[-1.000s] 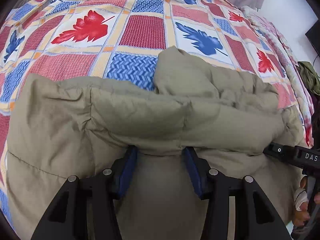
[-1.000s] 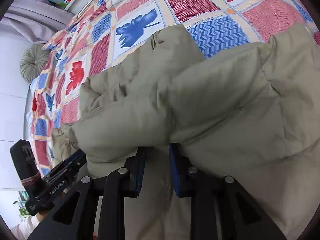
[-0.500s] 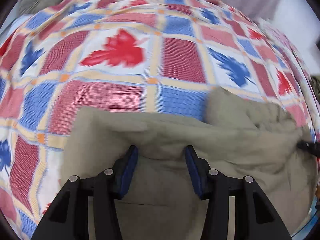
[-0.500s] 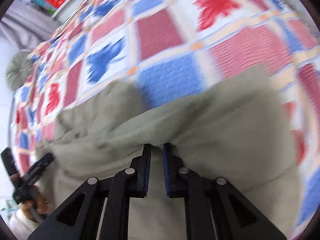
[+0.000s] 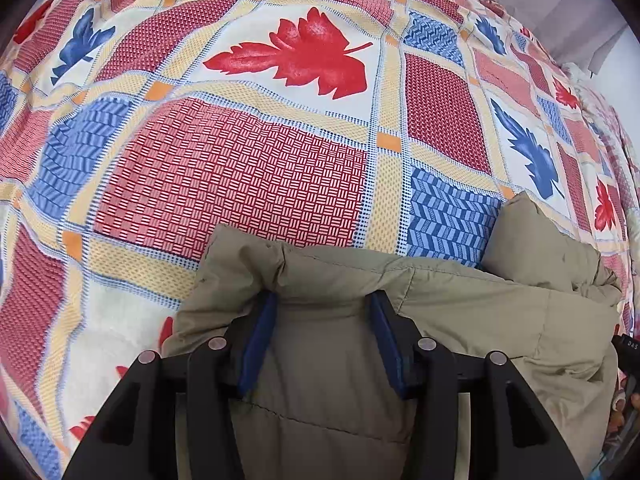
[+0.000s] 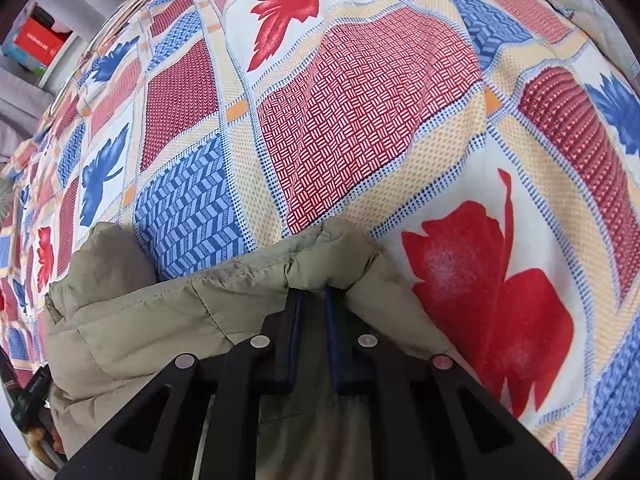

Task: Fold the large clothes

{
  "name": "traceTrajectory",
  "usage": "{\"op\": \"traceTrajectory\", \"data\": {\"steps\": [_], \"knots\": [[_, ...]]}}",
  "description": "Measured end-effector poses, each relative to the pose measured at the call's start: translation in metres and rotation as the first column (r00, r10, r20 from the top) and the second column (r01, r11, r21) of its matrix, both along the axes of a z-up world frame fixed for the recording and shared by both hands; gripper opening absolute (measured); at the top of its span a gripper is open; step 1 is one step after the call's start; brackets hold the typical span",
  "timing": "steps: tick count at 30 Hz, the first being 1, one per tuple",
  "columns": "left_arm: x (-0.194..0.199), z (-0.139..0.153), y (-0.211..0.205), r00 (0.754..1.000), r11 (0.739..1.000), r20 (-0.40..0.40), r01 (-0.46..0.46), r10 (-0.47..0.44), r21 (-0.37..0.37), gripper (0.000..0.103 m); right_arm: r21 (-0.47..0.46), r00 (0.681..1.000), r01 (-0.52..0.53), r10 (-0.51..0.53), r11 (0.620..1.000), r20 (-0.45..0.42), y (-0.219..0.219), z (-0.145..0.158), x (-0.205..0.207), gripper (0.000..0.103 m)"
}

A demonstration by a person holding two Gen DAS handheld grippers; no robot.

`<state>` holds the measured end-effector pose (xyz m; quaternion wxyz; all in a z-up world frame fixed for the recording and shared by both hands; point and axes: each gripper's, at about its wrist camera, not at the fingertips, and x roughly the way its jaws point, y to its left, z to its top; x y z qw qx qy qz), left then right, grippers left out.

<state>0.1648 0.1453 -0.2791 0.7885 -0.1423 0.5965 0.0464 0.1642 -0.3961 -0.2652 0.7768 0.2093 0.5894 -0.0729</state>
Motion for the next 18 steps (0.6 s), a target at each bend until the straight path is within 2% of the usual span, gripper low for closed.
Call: {"op": "traceTrajectory", "data": {"steps": [2, 5, 10, 13, 15, 18], "knots": [[-0.003, 0.011, 0.001, 1.000, 1.000, -0.018, 0.004, -0.004, 0.029, 0.051, -0.019, 1.000, -0.003, 0.003, 1.000, -0.007, 0.001, 0.010, -0.002, 0.015], [-0.016, 0.030, 0.002, 1.000, 0.998, -0.019, 0.021, -0.019, 0.060, 0.051, -0.054, 1.000, -0.008, 0.007, 0.998, -0.010, 0.005, 0.026, -0.009, 0.016], [-0.048, 0.053, -0.001, 0.997, 0.994, -0.038, 0.067, -0.063, 0.089, 0.051, 0.000, 1.000, 0.011, -0.011, 1.000, 0.008, 0.009, 0.048, -0.032, 0.018], [-0.068, 0.059, -0.006, 0.995, 0.990, -0.054, 0.092, -0.087, 0.110, 0.051, 0.027, 1.000, 0.010, -0.011, 1.000, 0.009, 0.015, 0.059, -0.049, 0.026], [-0.081, 0.062, -0.010, 0.992, 0.988, -0.069, 0.109, -0.101, 0.109, 0.051, 0.045, 1.000, 0.007, -0.007, 0.999, 0.005, 0.022, 0.066, -0.062, 0.038], [-0.098, 0.065, -0.013, 0.990, 0.990, -0.092, 0.111, -0.103, 0.092, 0.051, 0.073, 1.000, 0.010, -0.009, 0.997, -0.004, 0.030, 0.073, -0.080, 0.043]]}}
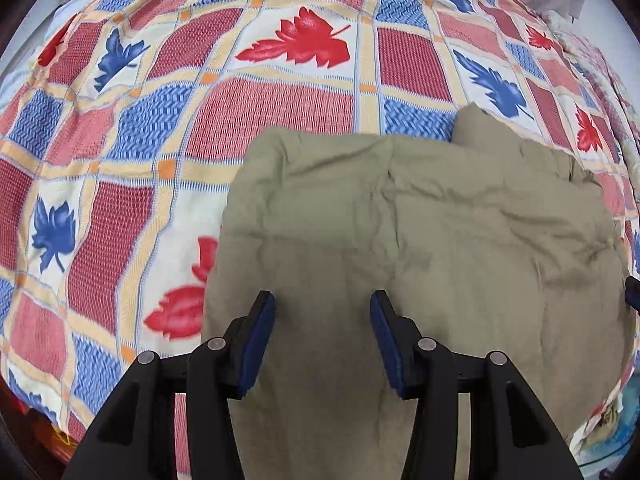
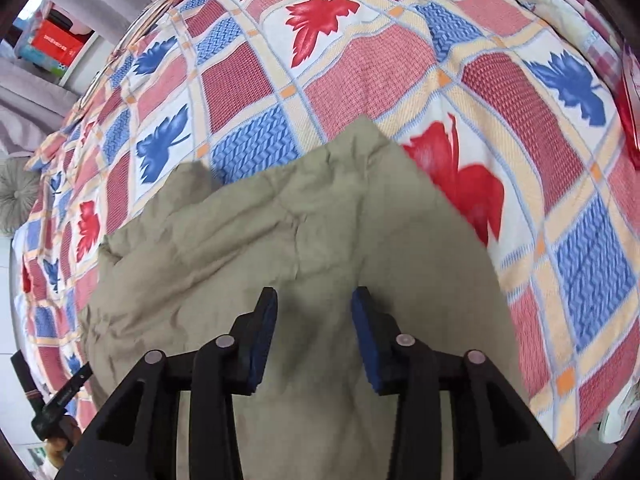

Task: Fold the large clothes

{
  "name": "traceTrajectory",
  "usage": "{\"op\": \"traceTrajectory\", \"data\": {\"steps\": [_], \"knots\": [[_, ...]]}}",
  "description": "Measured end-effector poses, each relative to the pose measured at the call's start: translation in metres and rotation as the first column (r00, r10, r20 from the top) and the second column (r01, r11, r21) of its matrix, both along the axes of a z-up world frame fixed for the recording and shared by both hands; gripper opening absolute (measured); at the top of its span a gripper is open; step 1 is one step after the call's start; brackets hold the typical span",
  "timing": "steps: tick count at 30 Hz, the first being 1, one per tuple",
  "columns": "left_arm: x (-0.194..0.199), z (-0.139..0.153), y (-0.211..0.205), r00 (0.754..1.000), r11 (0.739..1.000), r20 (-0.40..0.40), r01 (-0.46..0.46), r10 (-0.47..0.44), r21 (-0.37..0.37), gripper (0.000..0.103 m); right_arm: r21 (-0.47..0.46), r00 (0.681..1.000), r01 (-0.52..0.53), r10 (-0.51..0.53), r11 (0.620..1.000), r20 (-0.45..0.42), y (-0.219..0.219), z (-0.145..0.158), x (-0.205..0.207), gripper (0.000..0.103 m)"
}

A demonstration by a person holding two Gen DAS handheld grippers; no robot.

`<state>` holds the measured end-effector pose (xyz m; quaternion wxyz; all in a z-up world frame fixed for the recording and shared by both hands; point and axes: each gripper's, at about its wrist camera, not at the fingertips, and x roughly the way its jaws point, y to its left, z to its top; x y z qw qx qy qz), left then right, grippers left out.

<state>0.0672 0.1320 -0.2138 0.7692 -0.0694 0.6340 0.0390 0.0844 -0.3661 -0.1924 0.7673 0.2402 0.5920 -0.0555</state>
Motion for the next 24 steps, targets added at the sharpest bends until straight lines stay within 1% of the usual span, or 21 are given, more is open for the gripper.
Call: {"op": "traceTrajectory", "data": {"steps": [4, 5, 6, 7, 8, 9, 13, 17, 19, 20, 21, 24], "knots": [[-0.019, 0.004, -0.004, 1.000, 1.000, -0.022, 0.000, -0.001, -0.024, 0.051, 0.025, 1.000, 0.004, -0.003, 1.000, -0.020, 0.014, 0.005, -0.023, 0.043], [-0.024, 0.004, -0.004, 1.000, 1.000, -0.029, 0.000, 0.000, -0.022, 0.058, 0.031, 1.000, 0.002, -0.001, 1.000, -0.025, 0.017, 0.005, -0.028, 0.043], [-0.028, 0.005, -0.005, 0.999, 1.000, -0.033, -0.002, 0.002, -0.018, 0.069, 0.034, 1.000, -0.002, 0.003, 0.999, -0.028, 0.020, 0.006, -0.031, 0.043], [-0.033, 0.007, -0.005, 1.000, 1.000, -0.029, -0.009, 0.009, -0.013, 0.092, 0.033, 0.999, -0.008, 0.009, 0.999, -0.032, 0.025, 0.007, -0.037, 0.044], [-0.037, 0.010, -0.004, 1.000, 1.000, -0.015, -0.017, 0.017, -0.010, 0.096, 0.033, 0.999, -0.011, 0.012, 0.999, -0.035, 0.028, 0.008, -0.040, 0.044], [-0.040, 0.013, -0.003, 1.000, 1.000, -0.005, -0.020, 0.020, -0.012, 0.096, 0.033, 0.999, -0.017, 0.018, 0.999, -0.039, 0.032, 0.009, -0.044, 0.045], [-0.050, 0.014, -0.002, 0.999, 1.000, -0.032, -0.017, 0.017, -0.011, 0.096, 0.038, 0.998, -0.028, 0.030, 0.999, -0.048, 0.044, 0.013, -0.055, 0.046], [-0.055, 0.014, -0.005, 0.998, 0.999, -0.053, 0.019, -0.016, 0.042, 0.096, 0.048, 0.998, -0.028, 0.030, 0.998, -0.061, 0.054, 0.012, -0.062, 0.048], [-0.057, 0.015, -0.005, 0.998, 0.999, -0.054, 0.036, -0.034, 0.040, 0.096, 0.057, 0.997, -0.033, 0.036, 0.998, -0.063, 0.060, 0.012, -0.064, 0.053], [-0.057, 0.016, -0.005, 0.998, 0.998, -0.055, 0.042, -0.040, 0.038, 0.096, 0.062, 0.997, -0.037, 0.041, 0.997, -0.064, 0.063, 0.012, -0.065, 0.058], [-0.058, 0.016, -0.004, 0.998, 0.998, -0.055, 0.045, -0.043, 0.034, 0.096, 0.065, 0.997, -0.043, 0.047, 0.997, -0.064, 0.067, 0.012, -0.066, 0.060], [-0.059, 0.017, -0.002, 0.997, 0.998, -0.052, 0.054, -0.052, 0.040, 0.096, 0.070, 0.996, -0.063, 0.067, 0.996, -0.066, 0.079, 0.012, -0.067, 0.061]]}}
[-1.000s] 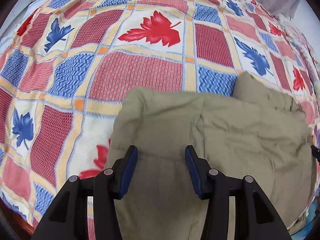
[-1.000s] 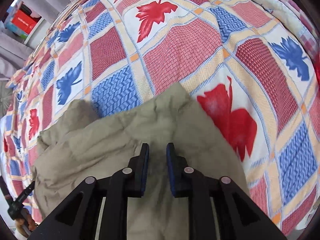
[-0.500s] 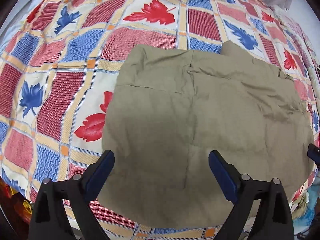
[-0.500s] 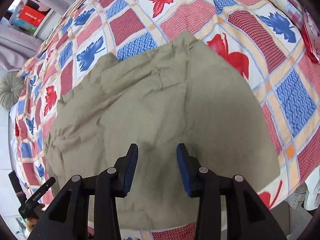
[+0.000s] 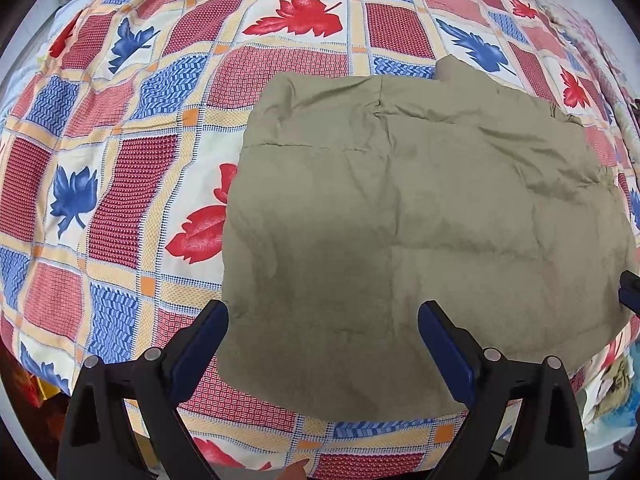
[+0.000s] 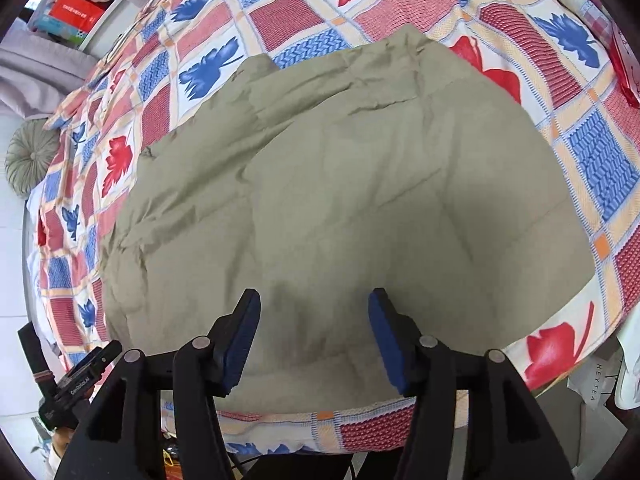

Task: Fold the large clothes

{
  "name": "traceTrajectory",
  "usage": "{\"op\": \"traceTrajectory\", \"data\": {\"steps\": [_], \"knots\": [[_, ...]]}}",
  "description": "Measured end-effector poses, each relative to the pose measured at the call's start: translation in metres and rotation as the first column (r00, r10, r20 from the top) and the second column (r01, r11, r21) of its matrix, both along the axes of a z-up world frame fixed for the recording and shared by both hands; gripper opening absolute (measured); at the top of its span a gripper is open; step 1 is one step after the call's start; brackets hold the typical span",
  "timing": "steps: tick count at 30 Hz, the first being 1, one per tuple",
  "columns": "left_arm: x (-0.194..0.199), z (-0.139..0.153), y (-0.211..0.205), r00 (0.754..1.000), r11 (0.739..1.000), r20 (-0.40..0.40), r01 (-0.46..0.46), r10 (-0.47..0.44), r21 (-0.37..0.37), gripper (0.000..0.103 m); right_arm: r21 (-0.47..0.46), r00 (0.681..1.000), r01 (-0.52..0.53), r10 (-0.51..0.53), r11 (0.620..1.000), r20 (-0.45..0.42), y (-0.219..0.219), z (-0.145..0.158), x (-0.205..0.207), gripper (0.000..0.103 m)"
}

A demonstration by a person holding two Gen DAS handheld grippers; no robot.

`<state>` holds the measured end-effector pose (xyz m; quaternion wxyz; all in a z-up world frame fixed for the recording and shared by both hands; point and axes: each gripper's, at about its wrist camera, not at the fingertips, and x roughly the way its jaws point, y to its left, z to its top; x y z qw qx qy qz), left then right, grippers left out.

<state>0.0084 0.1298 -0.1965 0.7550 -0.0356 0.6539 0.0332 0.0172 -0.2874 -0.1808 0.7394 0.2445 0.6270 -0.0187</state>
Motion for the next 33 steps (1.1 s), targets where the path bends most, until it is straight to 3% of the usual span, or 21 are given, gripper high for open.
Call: {"op": "traceTrajectory", "data": {"steps": [7, 10, 16, 18, 23, 26, 30, 33], "knots": [[-0.003, -0.004, 0.008, 1.000, 1.000, -0.007, 0.007, -0.007, -0.006, 0.096, 0.029, 1.000, -0.022, 0.022, 0.999, -0.006, 0.023, 0.000, 0.000, 0.064], [-0.004, -0.005, 0.011, 1.000, 1.000, 0.001, 0.004, -0.004, 0.010, 0.096, 0.062, 0.999, -0.037, 0.037, 0.997, 0.004, 0.033, 0.000, 0.001, 0.084], [-0.004, -0.010, 0.019, 1.000, 1.000, -0.022, -0.013, 0.013, -0.023, 0.096, 0.037, 0.996, -0.083, 0.081, 0.996, 0.037, 0.056, 0.004, 0.004, 0.088], [-0.004, -0.011, 0.023, 0.999, 0.999, -0.030, -0.033, 0.033, -0.020, 0.096, 0.029, 0.993, -0.099, 0.097, 0.995, 0.060, 0.063, 0.006, 0.005, 0.103], [-0.004, -0.013, 0.037, 0.998, 0.998, -0.013, -0.055, 0.055, 0.022, 0.096, 0.034, 0.987, -0.151, 0.149, 0.988, 0.056, 0.077, 0.005, 0.006, 0.103], [0.000, -0.018, 0.054, 0.997, 0.991, -0.029, -0.080, 0.077, -0.111, 0.096, 0.045, 0.987, -0.163, 0.162, 0.986, 0.021, 0.080, 0.001, 0.007, 0.103], [0.009, -0.025, 0.091, 0.987, 0.941, -0.036, -0.162, 0.159, -0.295, 0.096, 0.075, 0.990, -0.143, 0.143, 0.987, -0.005, 0.078, -0.008, 0.005, 0.103], [0.015, -0.032, 0.108, 0.984, 0.912, -0.044, -0.179, 0.175, -0.368, 0.096, 0.072, 0.989, -0.147, 0.149, 0.987, -0.017, 0.078, -0.013, 0.004, 0.103]]}}
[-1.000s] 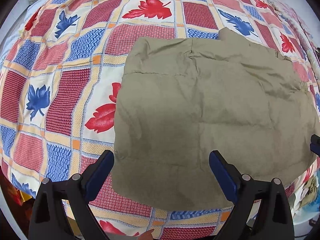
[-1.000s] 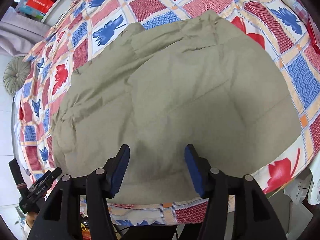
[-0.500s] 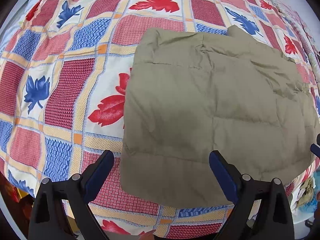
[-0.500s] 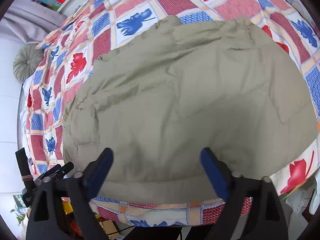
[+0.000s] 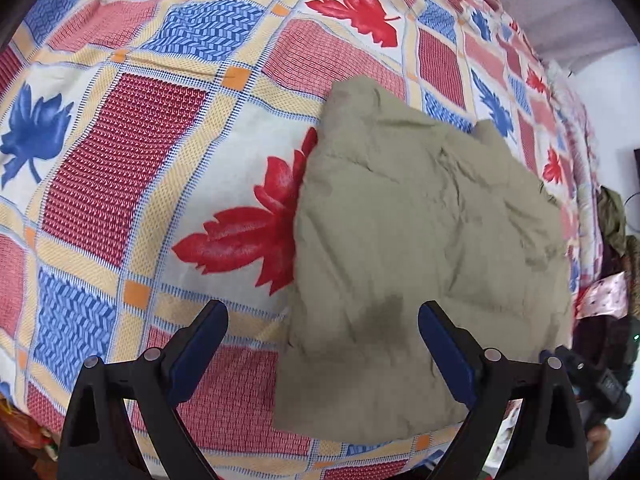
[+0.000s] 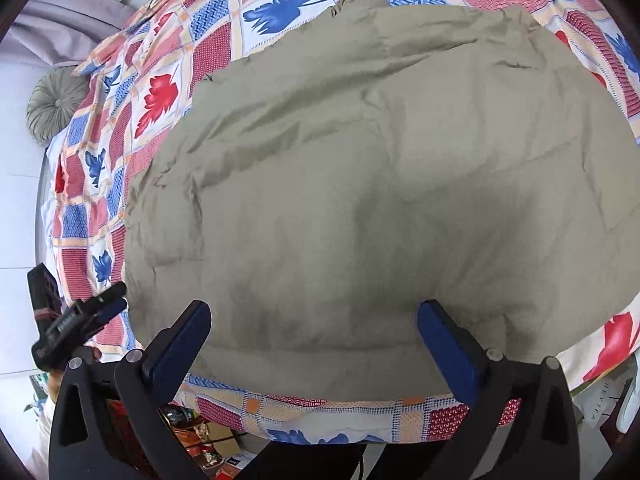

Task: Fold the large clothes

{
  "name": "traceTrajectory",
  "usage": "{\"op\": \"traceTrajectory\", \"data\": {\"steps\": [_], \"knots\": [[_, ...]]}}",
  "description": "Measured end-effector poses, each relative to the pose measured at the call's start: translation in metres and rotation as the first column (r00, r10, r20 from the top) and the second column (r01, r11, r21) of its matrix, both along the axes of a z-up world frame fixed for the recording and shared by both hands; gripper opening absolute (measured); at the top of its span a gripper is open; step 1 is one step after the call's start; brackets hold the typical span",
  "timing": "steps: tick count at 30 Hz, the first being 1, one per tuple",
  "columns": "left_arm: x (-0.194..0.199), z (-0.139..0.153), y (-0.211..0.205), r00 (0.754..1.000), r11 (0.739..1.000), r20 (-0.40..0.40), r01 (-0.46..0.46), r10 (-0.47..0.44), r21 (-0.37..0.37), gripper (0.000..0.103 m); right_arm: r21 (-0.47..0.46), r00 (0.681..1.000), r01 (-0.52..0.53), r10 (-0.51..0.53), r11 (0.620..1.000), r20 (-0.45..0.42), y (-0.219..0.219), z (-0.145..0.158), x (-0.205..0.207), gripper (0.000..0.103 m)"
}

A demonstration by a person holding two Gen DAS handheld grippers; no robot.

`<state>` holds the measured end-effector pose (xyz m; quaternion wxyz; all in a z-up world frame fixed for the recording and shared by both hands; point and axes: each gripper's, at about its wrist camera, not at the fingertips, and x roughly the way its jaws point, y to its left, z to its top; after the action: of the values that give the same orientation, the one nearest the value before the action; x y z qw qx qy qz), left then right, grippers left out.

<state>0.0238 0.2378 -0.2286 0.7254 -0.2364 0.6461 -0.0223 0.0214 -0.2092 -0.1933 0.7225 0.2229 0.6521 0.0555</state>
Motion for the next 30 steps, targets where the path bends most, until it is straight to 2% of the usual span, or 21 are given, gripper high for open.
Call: {"op": "traceTrajectory", "data": {"steps": [2, 5, 7, 8, 10, 13, 14, 20, 24, 25, 26, 28, 30], "knots": [[0.004, -0.001, 0.003, 0.999, 1.000, 0.013, 0.029, -0.029, -0.005, 0.096, -0.009, 1.000, -0.008, 0.008, 1.000, -0.005, 0.002, -0.002, -0.001, 0.103], [0.010, -0.006, 0.002, 0.998, 0.997, 0.017, 0.064, -0.064, 0.036, 0.096, -0.018, 1.000, -0.014, 0.013, 1.000, -0.013, 0.004, -0.004, -0.001, 0.103], [0.017, -0.016, 0.001, 0.996, 0.996, 0.009, 0.094, -0.094, 0.009, 0.096, -0.019, 1.000, -0.012, 0.012, 1.000, -0.019, 0.004, -0.004, 0.000, 0.103], [0.020, -0.021, 0.000, 0.995, 0.995, 0.008, 0.103, -0.103, -0.013, 0.096, -0.019, 1.000, -0.012, 0.012, 1.000, -0.021, 0.004, -0.005, 0.000, 0.103], [0.026, -0.031, -0.001, 0.992, 0.987, 0.013, 0.126, -0.125, -0.103, 0.096, -0.022, 1.000, -0.016, 0.015, 1.000, -0.025, 0.005, -0.006, 0.001, 0.103], [0.037, -0.048, -0.009, 0.986, 0.951, 0.012, 0.163, -0.166, -0.263, 0.096, -0.029, 0.999, -0.025, 0.024, 0.999, -0.030, 0.007, -0.007, 0.001, 0.103], [0.041, -0.053, -0.013, 0.984, 0.941, 0.010, 0.172, -0.177, -0.291, 0.096, -0.030, 0.999, -0.028, 0.027, 0.999, -0.032, 0.008, -0.008, 0.001, 0.103], [0.058, -0.072, -0.049, 0.969, 0.907, -0.003, 0.229, -0.246, -0.354, 0.096, -0.037, 0.999, -0.035, 0.033, 0.999, -0.042, 0.010, -0.010, 0.001, 0.103], [0.067, -0.078, -0.064, 0.968, 0.881, -0.020, 0.219, -0.250, -0.418, 0.096, -0.033, 0.998, -0.038, 0.036, 0.999, -0.048, 0.009, -0.011, 0.002, 0.103], [0.068, -0.079, -0.067, 0.965, 0.882, -0.025, 0.227, -0.260, -0.413, 0.083, -0.033, 0.998, -0.039, 0.037, 0.999, -0.051, 0.009, -0.012, 0.002, 0.103], [0.069, -0.079, -0.070, 0.959, 0.882, -0.030, 0.245, -0.281, -0.403, 0.064, -0.031, 0.998, -0.040, 0.038, 0.999, -0.054, 0.009, -0.013, 0.002, 0.103], [0.069, -0.077, -0.073, 0.957, 0.863, -0.019, 0.253, -0.290, -0.437, 0.045, -0.026, 0.998, -0.041, 0.040, 0.999, -0.057, 0.011, -0.013, 0.002, 0.103], [0.067, -0.071, -0.075, 0.958, 0.857, -0.003, 0.254, -0.286, -0.448, 0.037, -0.016, 0.997, -0.049, 0.048, 0.999, -0.059, 0.012, -0.012, 0.003, 0.103]]}}
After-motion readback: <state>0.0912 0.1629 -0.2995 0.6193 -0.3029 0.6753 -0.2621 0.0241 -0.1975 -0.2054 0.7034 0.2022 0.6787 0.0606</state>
